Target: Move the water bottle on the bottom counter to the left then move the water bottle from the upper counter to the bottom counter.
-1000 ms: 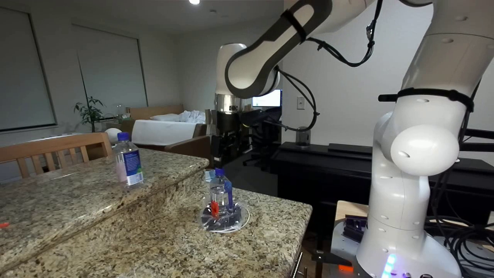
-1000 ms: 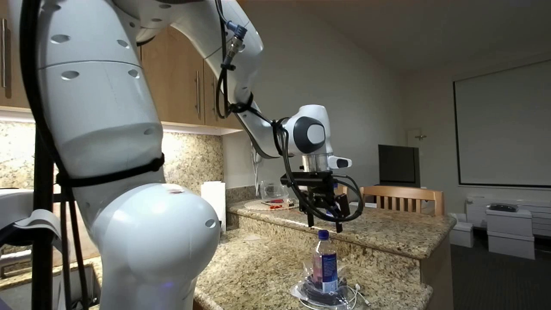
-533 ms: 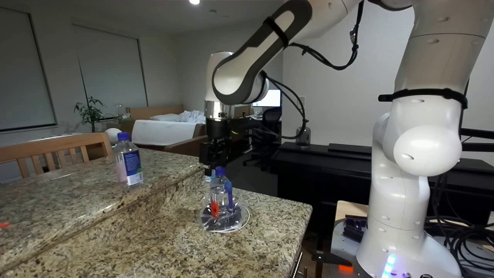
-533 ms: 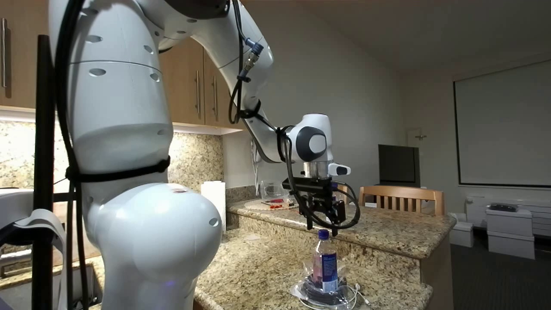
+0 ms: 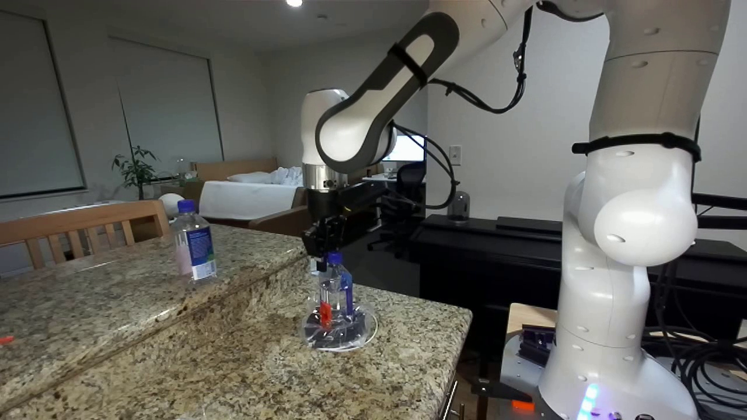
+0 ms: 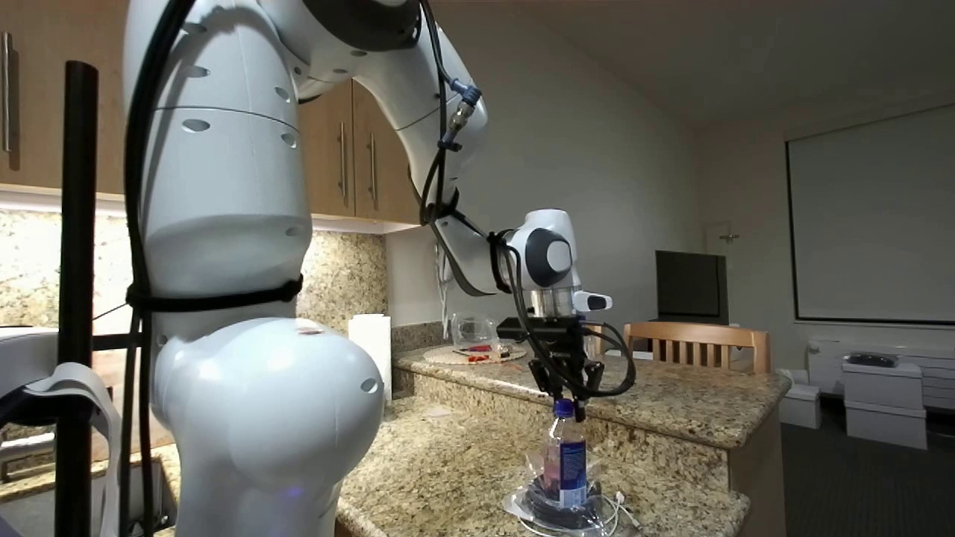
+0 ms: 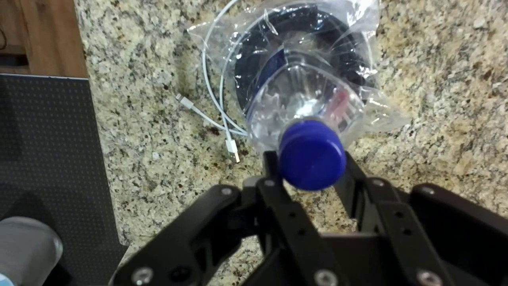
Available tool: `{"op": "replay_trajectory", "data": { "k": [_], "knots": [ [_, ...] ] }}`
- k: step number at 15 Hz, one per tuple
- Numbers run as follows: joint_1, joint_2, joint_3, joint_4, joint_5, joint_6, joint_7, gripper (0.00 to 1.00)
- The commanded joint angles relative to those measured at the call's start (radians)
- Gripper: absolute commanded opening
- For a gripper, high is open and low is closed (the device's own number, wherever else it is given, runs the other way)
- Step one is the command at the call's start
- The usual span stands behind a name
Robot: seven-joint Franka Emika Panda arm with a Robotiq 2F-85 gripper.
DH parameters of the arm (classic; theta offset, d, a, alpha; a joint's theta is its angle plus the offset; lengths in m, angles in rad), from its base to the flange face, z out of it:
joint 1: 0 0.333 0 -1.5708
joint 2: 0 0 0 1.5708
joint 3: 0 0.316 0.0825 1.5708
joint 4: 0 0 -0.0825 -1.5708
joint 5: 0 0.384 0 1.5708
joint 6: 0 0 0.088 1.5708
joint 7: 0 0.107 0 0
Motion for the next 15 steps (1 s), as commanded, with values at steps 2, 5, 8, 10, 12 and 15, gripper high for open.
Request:
{"op": "replay_trajectory", "data": {
  "k": [2,5,8,10,12,15],
  "knots": [
    [-0.008,-0.009,0.018,0.024,-0.049,-0.045,0.033,0.09],
    [-0.005,-0.028,0.029,0.043,-0.076,-0.101,0.047,0.04],
    [-0.004,-0.034,0.033,0.064,-0.085,-0.143,0.06,0.31],
    [-0.005,-0.035,0.034,0.071,-0.084,-0.159,0.065,0.36],
    [-0.005,-0.036,0.032,0.069,-0.076,-0.164,0.061,0.48],
    [-0.005,-0.031,0.028,0.065,-0.059,-0.178,0.048,0.66]
  ]
}}
